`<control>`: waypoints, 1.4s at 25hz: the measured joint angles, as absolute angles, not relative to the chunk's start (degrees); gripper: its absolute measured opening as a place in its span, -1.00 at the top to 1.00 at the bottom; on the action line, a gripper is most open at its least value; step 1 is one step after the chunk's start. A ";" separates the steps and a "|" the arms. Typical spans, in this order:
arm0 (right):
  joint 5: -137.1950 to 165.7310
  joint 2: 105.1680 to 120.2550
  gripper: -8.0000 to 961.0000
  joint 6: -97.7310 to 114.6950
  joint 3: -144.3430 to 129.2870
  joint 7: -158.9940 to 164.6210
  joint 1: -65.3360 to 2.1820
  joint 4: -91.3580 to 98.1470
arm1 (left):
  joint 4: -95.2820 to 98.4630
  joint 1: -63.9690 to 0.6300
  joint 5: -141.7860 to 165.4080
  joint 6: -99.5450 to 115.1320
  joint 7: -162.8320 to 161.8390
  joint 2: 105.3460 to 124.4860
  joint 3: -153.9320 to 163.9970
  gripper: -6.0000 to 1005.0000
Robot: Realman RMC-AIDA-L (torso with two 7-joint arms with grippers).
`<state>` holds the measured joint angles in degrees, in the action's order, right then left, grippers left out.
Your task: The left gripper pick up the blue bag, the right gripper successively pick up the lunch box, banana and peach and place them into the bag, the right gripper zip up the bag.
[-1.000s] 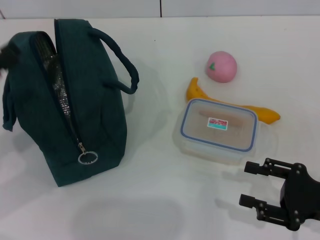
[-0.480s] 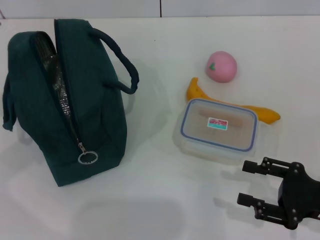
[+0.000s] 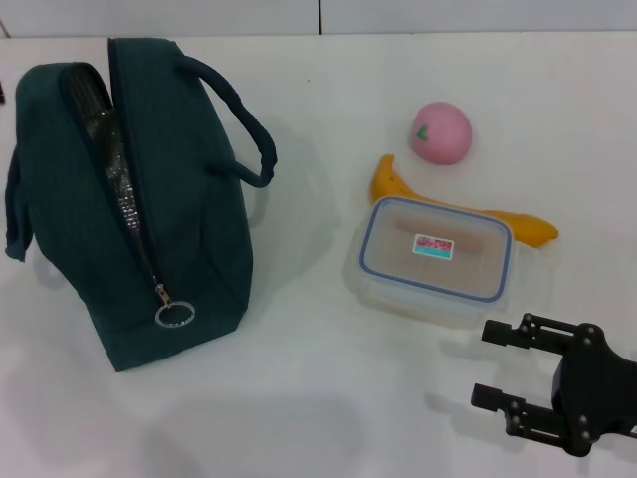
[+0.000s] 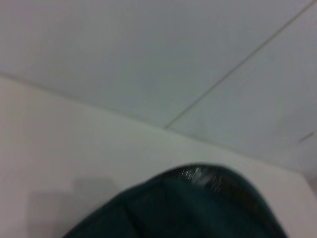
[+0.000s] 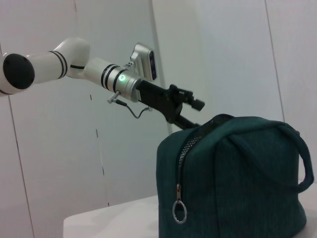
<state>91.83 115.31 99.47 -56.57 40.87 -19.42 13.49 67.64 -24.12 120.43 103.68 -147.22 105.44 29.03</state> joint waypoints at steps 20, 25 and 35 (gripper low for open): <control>91.85 115.40 -0.30 98.20 -56.78 40.87 -19.82 12.64 | 57.07 -28.53 125.19 104.27 -144.32 105.36 30.76 -0.55; 91.85 115.40 -0.30 98.02 -56.83 40.87 -19.86 12.64 | 57.04 -28.76 125.38 104.18 -144.33 105.45 31.13 -0.50; 91.85 115.40 -0.30 97.99 -56.65 40.87 -19.80 12.66 | 57.16 -28.96 127.56 104.01 -141.97 105.38 30.92 -0.24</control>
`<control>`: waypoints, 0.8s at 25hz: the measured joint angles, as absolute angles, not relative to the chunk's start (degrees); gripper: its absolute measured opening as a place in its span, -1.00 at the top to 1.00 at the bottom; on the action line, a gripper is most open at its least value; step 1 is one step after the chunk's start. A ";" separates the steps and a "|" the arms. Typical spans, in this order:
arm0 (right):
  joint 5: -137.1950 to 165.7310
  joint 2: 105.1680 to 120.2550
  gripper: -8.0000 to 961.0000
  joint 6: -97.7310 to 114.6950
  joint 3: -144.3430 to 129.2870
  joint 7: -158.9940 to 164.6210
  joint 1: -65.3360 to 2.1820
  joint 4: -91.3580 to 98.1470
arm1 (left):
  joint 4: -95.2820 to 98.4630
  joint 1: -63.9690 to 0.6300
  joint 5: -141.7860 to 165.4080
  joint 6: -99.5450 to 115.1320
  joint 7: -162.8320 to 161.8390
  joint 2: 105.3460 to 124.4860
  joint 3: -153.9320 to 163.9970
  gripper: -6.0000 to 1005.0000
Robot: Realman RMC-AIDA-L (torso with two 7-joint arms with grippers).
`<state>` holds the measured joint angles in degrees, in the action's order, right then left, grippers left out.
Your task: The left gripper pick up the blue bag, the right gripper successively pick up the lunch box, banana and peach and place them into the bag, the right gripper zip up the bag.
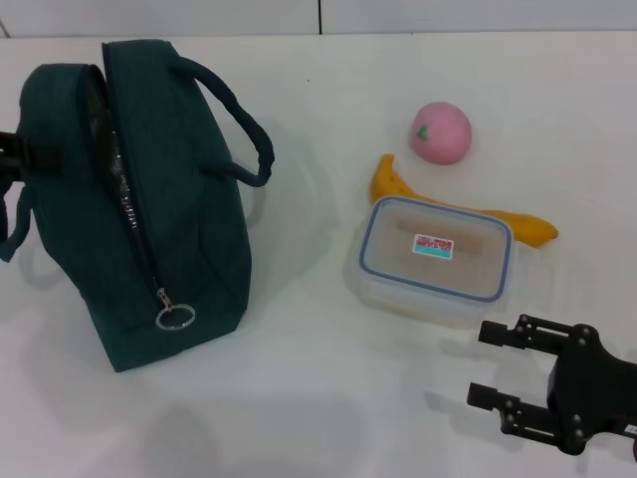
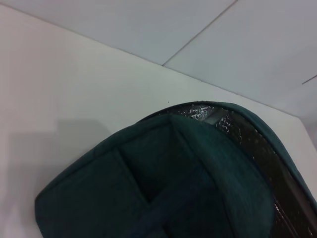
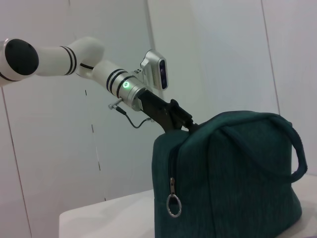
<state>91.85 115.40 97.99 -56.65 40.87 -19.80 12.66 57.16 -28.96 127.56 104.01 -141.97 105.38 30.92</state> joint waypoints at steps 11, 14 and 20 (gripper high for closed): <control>91.17 115.40 -0.30 98.57 -56.52 40.87 -19.97 11.84 | 56.97 -29.27 127.16 104.52 -142.06 105.51 30.82 0.59; 89.51 115.40 -0.30 99.42 -56.51 40.91 -19.97 11.03 | 56.77 -29.29 126.24 105.67 -142.16 105.50 30.54 0.76; 83.14 115.39 -0.30 104.91 -56.51 44.23 -19.42 8.95 | 56.76 -29.19 122.70 107.76 -142.86 105.44 30.49 0.88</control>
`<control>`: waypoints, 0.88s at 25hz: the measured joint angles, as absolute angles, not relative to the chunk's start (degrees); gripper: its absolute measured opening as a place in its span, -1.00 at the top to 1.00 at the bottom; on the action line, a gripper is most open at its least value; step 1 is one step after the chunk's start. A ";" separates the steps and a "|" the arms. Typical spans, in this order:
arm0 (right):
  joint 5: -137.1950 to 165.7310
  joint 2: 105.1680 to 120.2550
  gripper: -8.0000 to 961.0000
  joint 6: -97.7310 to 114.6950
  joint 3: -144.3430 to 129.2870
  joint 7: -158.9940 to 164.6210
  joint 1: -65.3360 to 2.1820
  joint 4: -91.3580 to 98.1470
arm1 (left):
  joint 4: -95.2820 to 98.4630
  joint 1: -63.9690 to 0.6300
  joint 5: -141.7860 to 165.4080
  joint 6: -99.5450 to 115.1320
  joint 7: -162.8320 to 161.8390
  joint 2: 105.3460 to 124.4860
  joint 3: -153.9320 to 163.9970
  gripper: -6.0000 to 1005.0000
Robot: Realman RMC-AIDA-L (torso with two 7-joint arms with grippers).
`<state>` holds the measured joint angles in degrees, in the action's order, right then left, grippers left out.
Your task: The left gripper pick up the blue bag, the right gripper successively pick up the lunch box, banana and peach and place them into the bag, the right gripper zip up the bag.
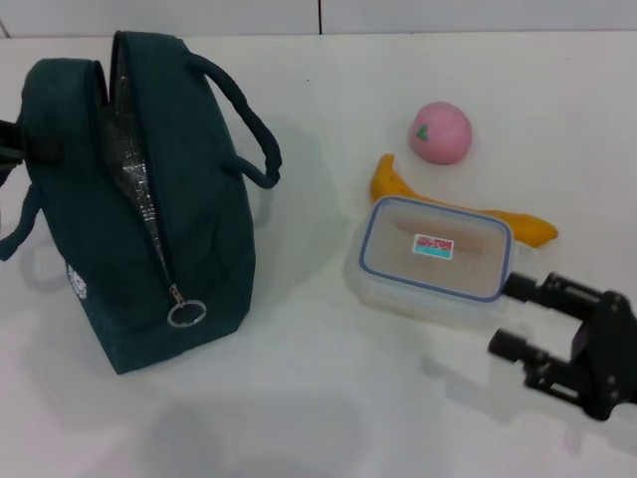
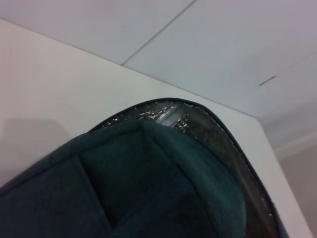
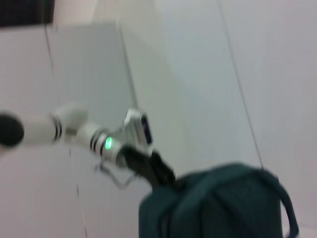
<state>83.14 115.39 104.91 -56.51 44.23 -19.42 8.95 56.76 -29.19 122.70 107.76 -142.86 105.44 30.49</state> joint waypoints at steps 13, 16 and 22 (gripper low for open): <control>65.08 114.71 -0.32 102.72 -56.51 79.41 -14.83 3.00 | 56.78 -28.61 117.23 110.77 -144.29 105.11 30.50 0.89; 63.50 114.54 -0.32 99.76 -56.51 86.84 -13.12 3.00 | 56.78 -28.57 117.19 110.86 -144.07 105.11 30.46 0.89; 63.64 114.92 -0.31 91.89 -58.71 96.22 -13.66 2.98 | 56.77 -28.69 117.10 110.92 -143.91 105.42 30.64 0.90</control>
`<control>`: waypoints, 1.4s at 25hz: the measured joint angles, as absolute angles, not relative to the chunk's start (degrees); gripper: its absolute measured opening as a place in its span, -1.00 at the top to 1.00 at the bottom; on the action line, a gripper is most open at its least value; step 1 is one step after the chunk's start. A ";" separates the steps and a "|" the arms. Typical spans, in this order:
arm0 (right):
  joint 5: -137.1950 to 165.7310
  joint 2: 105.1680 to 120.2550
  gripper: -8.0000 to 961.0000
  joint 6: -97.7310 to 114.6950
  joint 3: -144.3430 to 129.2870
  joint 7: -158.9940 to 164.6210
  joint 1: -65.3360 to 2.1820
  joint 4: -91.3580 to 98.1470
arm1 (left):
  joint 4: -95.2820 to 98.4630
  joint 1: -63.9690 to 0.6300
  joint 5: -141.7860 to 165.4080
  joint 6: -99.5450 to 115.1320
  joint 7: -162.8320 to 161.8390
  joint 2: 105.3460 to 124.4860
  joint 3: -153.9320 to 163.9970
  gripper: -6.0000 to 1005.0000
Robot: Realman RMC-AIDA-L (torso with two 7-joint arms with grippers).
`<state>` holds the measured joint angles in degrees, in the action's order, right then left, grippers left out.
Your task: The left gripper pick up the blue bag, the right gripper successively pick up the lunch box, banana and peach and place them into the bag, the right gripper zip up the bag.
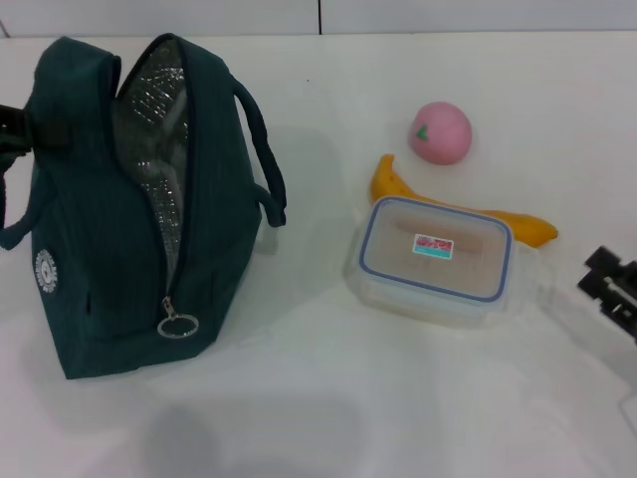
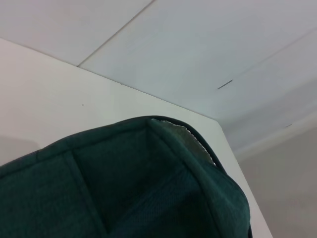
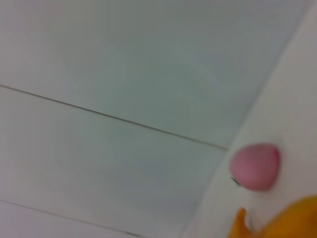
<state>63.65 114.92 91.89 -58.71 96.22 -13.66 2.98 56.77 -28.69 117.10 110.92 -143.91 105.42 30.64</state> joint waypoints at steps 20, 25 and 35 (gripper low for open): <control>64.19 115.72 -0.30 82.62 -64.55 100.14 -21.47 3.13 | 56.07 -28.76 115.89 110.92 -142.91 105.65 30.86 0.90; 64.16 115.87 -0.30 82.56 -65.15 100.15 -22.27 3.24 | 56.06 -28.74 115.89 110.91 -142.82 105.65 30.81 0.90; 64.15 115.79 -0.30 83.19 -65.35 100.19 -22.39 3.73 | 55.35 -28.65 115.83 110.91 -142.15 105.64 30.48 0.90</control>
